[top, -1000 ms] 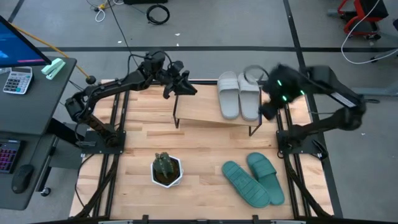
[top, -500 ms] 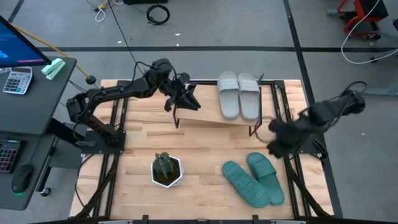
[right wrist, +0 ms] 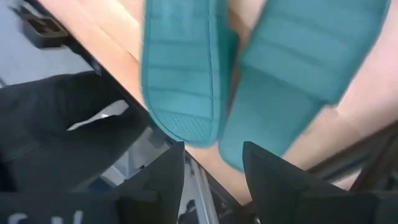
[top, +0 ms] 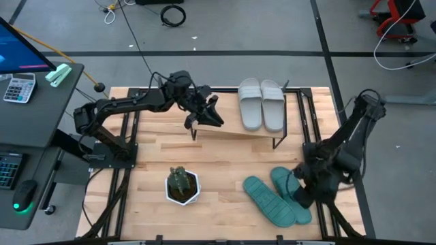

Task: Pick and place slides into the shelf
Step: Put the left green slide on the shelf

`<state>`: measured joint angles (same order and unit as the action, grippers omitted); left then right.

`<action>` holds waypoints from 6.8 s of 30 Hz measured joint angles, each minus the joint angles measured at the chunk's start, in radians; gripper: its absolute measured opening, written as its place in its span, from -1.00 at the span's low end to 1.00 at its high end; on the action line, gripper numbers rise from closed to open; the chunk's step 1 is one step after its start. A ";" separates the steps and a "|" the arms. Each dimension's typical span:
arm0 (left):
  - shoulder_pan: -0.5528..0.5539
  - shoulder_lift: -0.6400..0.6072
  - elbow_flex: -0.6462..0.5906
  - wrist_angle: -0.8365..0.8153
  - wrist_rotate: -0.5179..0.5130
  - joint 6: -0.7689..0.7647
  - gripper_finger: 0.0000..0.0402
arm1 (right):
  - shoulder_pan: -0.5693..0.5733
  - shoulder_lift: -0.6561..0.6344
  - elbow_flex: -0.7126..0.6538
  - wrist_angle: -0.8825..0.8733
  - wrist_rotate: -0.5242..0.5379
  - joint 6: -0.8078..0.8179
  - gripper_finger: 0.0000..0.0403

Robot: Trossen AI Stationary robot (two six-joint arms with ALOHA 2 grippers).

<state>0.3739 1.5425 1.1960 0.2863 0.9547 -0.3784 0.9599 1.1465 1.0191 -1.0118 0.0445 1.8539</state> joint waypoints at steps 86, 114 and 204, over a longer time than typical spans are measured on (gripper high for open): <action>-0.085 0.000 0.000 0.009 -0.229 -0.107 -0.59 | 0.057 0.474 -0.140 0.477 0.158 0.254 -0.26; -0.085 0.000 0.000 0.017 -0.237 -0.106 -0.61 | 0.054 0.030 -0.139 0.402 0.471 -0.010 -0.77; -0.068 0.000 0.000 0.472 -0.219 -0.109 -0.47 | -0.537 -0.190 0.206 0.415 0.545 -0.789 -0.84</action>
<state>0.3058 1.5425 1.1961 0.7586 0.7357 -0.4870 0.4226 0.9569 1.2247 -0.5973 0.5892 1.0647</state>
